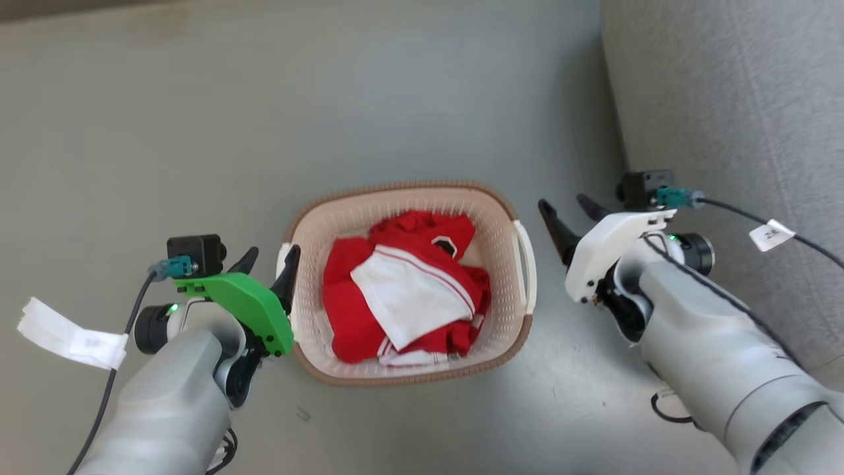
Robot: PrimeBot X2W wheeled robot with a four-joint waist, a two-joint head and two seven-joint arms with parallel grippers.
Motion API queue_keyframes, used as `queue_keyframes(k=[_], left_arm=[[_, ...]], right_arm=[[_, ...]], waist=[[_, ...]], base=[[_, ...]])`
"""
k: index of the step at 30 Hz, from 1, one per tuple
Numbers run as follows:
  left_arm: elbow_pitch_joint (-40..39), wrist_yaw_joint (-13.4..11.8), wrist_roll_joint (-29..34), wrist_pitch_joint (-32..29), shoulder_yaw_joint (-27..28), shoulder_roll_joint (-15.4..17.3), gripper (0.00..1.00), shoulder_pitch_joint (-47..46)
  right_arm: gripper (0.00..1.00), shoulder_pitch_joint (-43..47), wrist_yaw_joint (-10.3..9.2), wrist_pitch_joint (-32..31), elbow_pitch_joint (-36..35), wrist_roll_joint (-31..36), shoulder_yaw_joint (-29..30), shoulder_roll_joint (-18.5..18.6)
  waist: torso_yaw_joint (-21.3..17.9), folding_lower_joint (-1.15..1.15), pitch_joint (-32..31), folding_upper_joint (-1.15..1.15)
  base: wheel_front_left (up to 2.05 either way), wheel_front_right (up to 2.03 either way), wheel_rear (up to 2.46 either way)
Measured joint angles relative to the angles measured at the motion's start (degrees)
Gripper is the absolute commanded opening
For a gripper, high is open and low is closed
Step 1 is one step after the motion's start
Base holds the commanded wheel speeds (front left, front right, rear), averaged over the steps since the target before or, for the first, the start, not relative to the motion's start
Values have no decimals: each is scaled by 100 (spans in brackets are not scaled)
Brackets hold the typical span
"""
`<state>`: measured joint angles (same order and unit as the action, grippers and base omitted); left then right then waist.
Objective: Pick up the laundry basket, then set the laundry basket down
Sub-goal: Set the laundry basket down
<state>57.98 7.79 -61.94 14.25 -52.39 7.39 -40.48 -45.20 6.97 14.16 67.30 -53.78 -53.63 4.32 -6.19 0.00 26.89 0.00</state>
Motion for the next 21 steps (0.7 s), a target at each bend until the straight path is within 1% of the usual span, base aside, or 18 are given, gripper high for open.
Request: queue_keyframes(k=[5, 6, 7, 13, 14, 19, 21], left_arm=[[-193, 0, 166, 1, 59, 60, 100, 101], [-285, 0, 205, 0, 141, 87, 100, 109], [-442, 0, 293, 1, 341, 135, 100, 113], [-853, -1, 544, 1, 912, 312, 100, 347], [-898, -1, 605, 1, 999, 316, 100, 432], [-1206, -24, 783, 1, 1391, 347, 100, 868], [-1354, -56, 964, 1, 1533, 365, 100, 1023]], right_arm=[[100, 61, -53, 1, -296, 66, 320, 219], [100, 124, -64, 1, -369, 68, 394, 250], [100, 256, -108, 1, -499, 92, 519, 299], [100, 588, -112, 1, -996, 372, 737, 382], [100, 635, -163, 2, -1095, 428, 793, 397], [100, 952, -255, 2, -1563, 693, 1010, 468], [100, 1100, -304, 2, -1739, 822, 1093, 474]], waist=[[4, 0, -409, 0], [10, 0, -493, 0], [23, 0, -656, 0], [78, 0, -1152, 0], [86, 0, -1233, 0], [122, 0, -1642, 0], [130, 0, -1796, 0]], base=[[0, 0, 0], [0, 0, 0], [0, 0, 0], [0, 0, 0], [0, 0, 0], [0, 0, 0], [0, 0, 0]])
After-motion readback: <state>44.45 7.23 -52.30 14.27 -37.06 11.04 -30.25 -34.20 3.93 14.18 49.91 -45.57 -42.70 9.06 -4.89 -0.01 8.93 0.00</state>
